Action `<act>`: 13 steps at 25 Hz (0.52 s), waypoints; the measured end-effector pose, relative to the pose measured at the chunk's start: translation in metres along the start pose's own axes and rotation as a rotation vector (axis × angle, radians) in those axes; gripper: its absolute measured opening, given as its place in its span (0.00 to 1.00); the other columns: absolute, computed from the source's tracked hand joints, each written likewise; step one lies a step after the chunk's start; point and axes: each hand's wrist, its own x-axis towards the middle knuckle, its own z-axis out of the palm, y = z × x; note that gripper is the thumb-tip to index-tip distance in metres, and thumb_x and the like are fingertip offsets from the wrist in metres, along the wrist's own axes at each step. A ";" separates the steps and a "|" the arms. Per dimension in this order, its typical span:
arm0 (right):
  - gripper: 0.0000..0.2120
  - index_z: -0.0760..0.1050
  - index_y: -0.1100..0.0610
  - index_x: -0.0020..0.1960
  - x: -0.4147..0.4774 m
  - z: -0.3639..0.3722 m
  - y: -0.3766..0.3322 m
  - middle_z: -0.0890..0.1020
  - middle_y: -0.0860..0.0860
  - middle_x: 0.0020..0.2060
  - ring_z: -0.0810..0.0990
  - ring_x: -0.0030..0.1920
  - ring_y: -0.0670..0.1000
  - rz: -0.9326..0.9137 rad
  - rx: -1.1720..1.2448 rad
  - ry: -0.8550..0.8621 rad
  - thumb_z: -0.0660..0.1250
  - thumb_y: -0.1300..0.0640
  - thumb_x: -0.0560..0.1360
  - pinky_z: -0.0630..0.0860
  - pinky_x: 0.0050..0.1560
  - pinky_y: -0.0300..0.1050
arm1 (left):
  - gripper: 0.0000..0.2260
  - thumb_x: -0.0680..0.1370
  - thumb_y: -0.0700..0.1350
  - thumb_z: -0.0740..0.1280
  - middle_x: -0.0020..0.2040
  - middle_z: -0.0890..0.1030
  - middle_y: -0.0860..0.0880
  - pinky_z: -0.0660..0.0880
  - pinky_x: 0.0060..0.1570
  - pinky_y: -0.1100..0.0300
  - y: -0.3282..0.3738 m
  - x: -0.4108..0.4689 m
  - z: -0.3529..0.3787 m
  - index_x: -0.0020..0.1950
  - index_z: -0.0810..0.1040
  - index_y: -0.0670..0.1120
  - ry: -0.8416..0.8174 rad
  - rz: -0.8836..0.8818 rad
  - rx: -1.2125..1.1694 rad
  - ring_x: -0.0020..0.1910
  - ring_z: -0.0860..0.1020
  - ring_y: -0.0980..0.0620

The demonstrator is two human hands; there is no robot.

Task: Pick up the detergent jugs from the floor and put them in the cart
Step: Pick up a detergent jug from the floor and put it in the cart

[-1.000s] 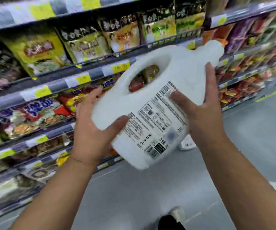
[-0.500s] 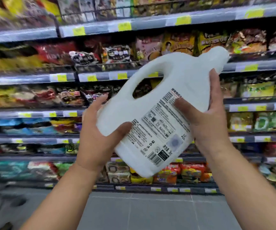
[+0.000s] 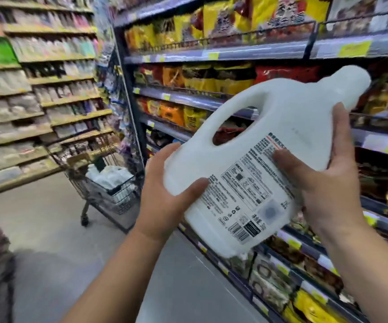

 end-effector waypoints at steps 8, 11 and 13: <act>0.45 0.58 0.38 0.74 0.046 0.185 0.126 0.71 0.37 0.68 0.74 0.65 0.38 0.177 0.133 -0.290 0.76 0.56 0.64 0.73 0.66 0.51 | 0.28 0.60 0.59 0.77 0.63 0.72 0.45 0.80 0.54 0.46 -0.101 0.055 -0.134 0.58 0.73 0.66 0.302 -0.128 0.128 0.58 0.78 0.48; 0.46 0.57 0.36 0.75 0.061 0.268 0.183 0.71 0.37 0.69 0.74 0.65 0.39 0.227 0.129 -0.347 0.78 0.53 0.64 0.72 0.66 0.53 | 0.28 0.59 0.60 0.77 0.64 0.72 0.46 0.80 0.53 0.51 -0.155 0.092 -0.197 0.58 0.73 0.65 0.362 -0.166 0.175 0.57 0.77 0.50; 0.47 0.58 0.35 0.74 0.070 0.328 0.220 0.70 0.36 0.69 0.72 0.67 0.39 0.272 0.112 -0.375 0.79 0.51 0.63 0.70 0.68 0.55 | 0.28 0.59 0.60 0.76 0.63 0.73 0.47 0.80 0.54 0.49 -0.190 0.121 -0.240 0.57 0.73 0.66 0.383 -0.216 0.215 0.58 0.77 0.50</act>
